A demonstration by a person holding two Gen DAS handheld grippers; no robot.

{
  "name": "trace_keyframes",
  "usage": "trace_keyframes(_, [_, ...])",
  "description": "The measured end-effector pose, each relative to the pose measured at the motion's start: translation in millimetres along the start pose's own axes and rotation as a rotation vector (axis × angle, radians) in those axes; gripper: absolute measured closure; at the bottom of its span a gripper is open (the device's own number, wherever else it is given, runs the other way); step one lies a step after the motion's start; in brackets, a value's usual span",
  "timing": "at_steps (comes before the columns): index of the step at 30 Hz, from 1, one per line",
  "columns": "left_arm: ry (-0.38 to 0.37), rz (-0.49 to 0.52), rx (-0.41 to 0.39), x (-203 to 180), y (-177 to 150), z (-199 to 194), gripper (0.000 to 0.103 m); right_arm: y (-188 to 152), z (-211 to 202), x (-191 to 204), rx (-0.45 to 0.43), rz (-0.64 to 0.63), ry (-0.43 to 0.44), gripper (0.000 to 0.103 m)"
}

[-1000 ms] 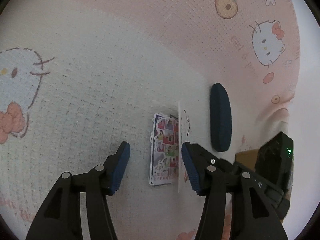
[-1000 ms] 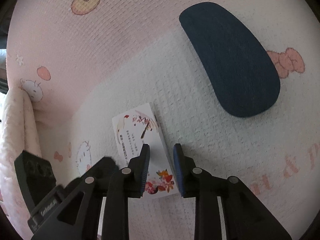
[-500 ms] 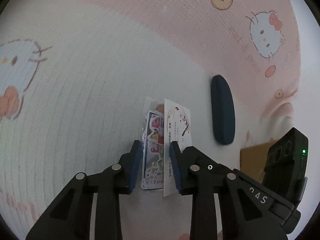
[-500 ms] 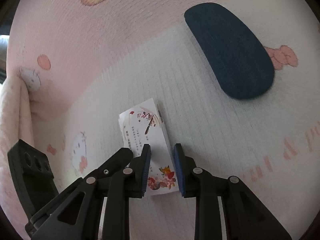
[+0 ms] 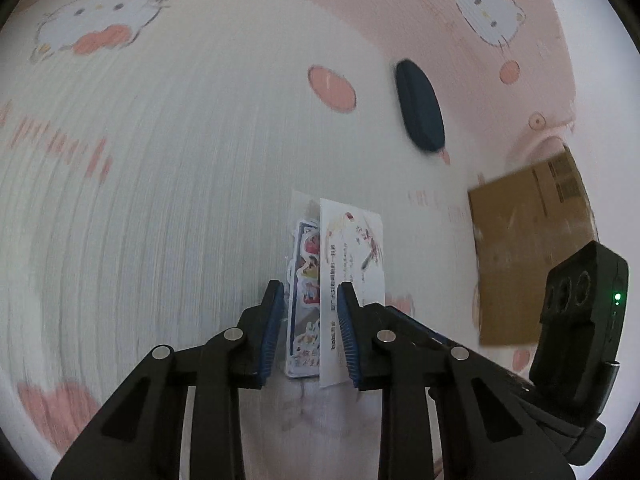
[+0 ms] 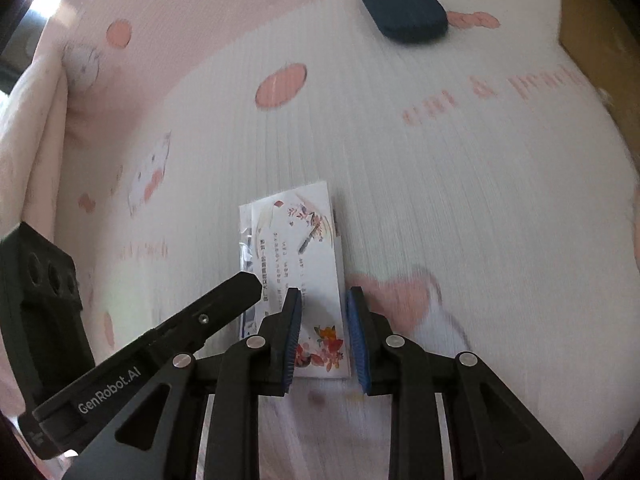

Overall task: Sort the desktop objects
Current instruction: 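Lift the held cards with both tools off the bed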

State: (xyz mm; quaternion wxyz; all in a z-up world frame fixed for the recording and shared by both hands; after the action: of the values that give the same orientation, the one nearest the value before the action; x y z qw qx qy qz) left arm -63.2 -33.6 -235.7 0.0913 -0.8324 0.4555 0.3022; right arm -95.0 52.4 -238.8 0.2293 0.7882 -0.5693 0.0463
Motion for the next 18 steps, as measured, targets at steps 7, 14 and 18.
trace_keyframes(7, [-0.018, -0.019, 0.015, 3.3, -5.1, -1.5, 0.071, -14.2, -3.1, -0.4, 0.006, 0.004, 0.01, 0.082])
trace_keyframes(14, [-0.039, -0.036, 0.013, 2.7, 3.2, 1.3, 0.069, -11.0, -7.7, -13.6, -0.017, 0.046, 0.062, 0.081])
trace_keyframes(18, [-0.024, -0.002, 0.005, -5.6, 8.5, 1.6, 0.059, -5.8, -11.7, -19.7, -0.023, 0.062, 0.075, 0.081])
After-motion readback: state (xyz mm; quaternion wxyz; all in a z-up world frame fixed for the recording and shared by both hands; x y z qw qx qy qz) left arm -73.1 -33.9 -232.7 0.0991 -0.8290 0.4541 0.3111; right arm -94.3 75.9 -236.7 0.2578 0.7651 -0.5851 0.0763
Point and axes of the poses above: each gripper's, at about its wrist camera, not at the fingertips, and z roughly the way its jaws point, x to its left, y to its top, the point moved 3 cm from there along z, roughly the way its jaws point, and after that the axes turned 11 degrees about -z, right-handed, at the moved point
